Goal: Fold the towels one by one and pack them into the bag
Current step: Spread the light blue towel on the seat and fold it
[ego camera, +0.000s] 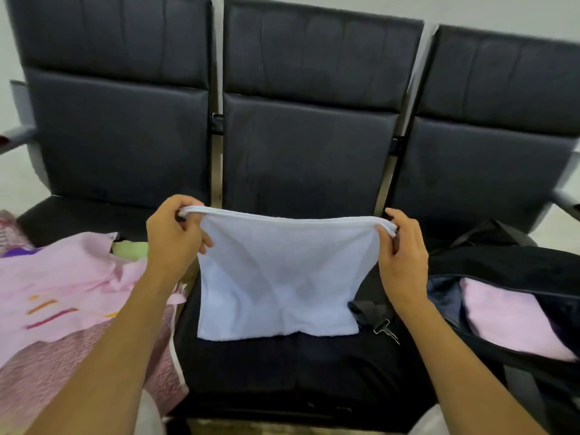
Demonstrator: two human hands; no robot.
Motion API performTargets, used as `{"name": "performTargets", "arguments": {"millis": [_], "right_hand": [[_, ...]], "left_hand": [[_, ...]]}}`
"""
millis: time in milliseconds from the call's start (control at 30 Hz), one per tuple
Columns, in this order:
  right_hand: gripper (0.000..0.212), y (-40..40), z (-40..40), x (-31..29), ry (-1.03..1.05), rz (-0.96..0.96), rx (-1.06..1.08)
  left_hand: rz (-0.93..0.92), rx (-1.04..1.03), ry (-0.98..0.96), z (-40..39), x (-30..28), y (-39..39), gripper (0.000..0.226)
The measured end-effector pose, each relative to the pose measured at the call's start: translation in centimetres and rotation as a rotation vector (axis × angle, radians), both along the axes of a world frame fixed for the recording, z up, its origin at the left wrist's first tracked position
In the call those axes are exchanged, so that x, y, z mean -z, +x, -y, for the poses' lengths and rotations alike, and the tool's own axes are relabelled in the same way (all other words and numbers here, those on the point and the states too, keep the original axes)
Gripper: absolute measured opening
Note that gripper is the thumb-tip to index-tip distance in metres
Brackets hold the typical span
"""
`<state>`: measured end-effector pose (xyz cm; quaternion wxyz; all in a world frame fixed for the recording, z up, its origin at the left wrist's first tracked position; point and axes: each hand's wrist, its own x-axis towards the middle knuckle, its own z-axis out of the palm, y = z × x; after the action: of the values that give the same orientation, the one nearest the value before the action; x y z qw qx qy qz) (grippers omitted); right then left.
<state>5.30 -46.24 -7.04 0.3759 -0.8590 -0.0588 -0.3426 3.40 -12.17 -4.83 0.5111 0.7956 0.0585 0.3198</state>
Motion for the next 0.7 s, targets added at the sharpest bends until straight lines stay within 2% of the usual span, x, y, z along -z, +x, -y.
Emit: {"name": "performTargets", "arguments": {"millis": [67,133,200,267,467,533,567,700], "right_hand": [[0.019,-1.1,0.3,-0.5,0.031,0.026,-0.007],[0.016,-2.1,0.1,-0.8,0.185,-0.023,-0.026],[0.02,-2.9,-0.2,-1.3,0.322,-0.081,-0.055],[0.017,-3.3,-0.5,-1.6,0.386,-0.055,-0.103],[0.027,-3.3,-0.4,-2.5,0.33,0.093,-0.092],[0.022,-3.0,-0.4,-2.2,0.304,0.12,-0.105],[0.013,-2.9,-0.4,-2.1,0.283,0.131,-0.107],[0.023,-2.8,-0.9,-2.3,0.346,0.153,-0.049]], "left_hand": [[-0.023,0.119,-0.146,0.5,-0.6,-1.0,0.006],[0.013,0.167,-0.234,1.0,-1.2,-1.8,0.011],[0.087,0.186,-0.254,1.7,-1.9,-2.4,0.012],[0.14,0.191,-0.255,2.3,-2.6,-2.9,0.01],[0.21,0.257,-0.249,2.8,-3.4,-3.9,0.02],[0.229,0.242,-0.205,3.1,-3.4,-3.9,0.018],[0.245,0.22,-0.191,3.2,-3.4,-3.8,0.017],[0.382,0.025,-0.212,2.8,-3.2,-3.6,0.025]]}}
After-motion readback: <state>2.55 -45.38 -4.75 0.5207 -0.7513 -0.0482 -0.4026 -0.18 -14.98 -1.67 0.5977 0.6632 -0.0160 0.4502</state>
